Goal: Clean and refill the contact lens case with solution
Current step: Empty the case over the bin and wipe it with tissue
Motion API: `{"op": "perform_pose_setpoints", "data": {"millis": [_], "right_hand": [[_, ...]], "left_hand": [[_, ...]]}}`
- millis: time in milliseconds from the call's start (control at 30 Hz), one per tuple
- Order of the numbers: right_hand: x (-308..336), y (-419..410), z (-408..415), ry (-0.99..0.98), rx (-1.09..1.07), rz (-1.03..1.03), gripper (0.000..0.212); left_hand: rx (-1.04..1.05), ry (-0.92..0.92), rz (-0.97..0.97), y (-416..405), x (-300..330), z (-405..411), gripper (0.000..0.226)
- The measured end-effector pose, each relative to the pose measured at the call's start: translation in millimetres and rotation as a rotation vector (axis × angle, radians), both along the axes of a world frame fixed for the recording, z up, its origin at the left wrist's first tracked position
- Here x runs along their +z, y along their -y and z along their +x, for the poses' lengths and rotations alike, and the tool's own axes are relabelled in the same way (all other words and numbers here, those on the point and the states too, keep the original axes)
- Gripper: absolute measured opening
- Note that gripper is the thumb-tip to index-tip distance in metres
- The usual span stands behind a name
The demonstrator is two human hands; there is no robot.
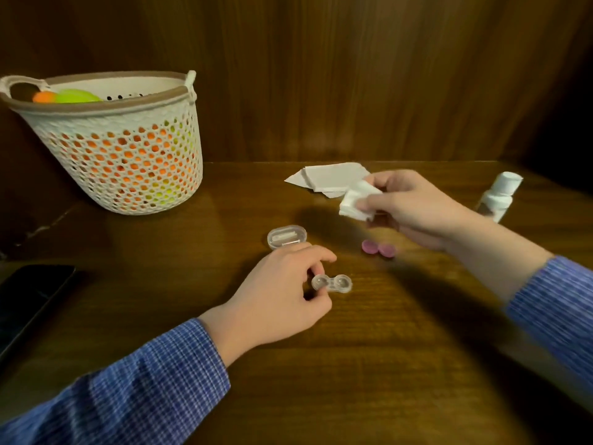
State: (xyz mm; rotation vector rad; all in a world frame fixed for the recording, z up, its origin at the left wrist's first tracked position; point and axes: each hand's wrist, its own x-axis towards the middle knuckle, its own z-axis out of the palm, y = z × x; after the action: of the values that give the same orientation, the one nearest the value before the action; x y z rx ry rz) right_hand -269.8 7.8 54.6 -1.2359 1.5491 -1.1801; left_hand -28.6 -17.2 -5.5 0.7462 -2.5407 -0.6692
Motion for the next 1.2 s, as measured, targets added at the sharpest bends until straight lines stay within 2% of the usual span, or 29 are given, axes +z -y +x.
{"op": "perform_pose_setpoints", "data": {"millis": [167, 300, 433, 600, 1033, 1200], "right_hand": [[-18, -57, 15, -0.132, 0.094, 0.081, 0.02], [-32, -62, 26, -0.293, 0.078, 0.123, 0.006], [-36, -60, 31, -0.458, 0.092, 0.065, 0.005], [-39, -60, 38, -0.597, 0.097, -0.017, 0.01], [-47, -58, 49, -0.777, -0.028, -0.033, 0.015], [-47, -58, 49, -0.787, -0.014, -0.05, 0.018]], "left_hand": [[-0.013, 0.025, 0.007, -2, 2, -3, 0.042], [-0.003, 0.046, 0.015, -1, 0, -6, 0.024], [0.013, 0.019, 0.017, -1, -1, -7, 0.019], [0.003, -0.058, 0.133, -2, -1, -8, 0.019], [-0.005, -0.058, 0.194, 0, 2, -12, 0.011], [0.002, -0.047, 0.216, 2, 2, -12, 0.012]]}}
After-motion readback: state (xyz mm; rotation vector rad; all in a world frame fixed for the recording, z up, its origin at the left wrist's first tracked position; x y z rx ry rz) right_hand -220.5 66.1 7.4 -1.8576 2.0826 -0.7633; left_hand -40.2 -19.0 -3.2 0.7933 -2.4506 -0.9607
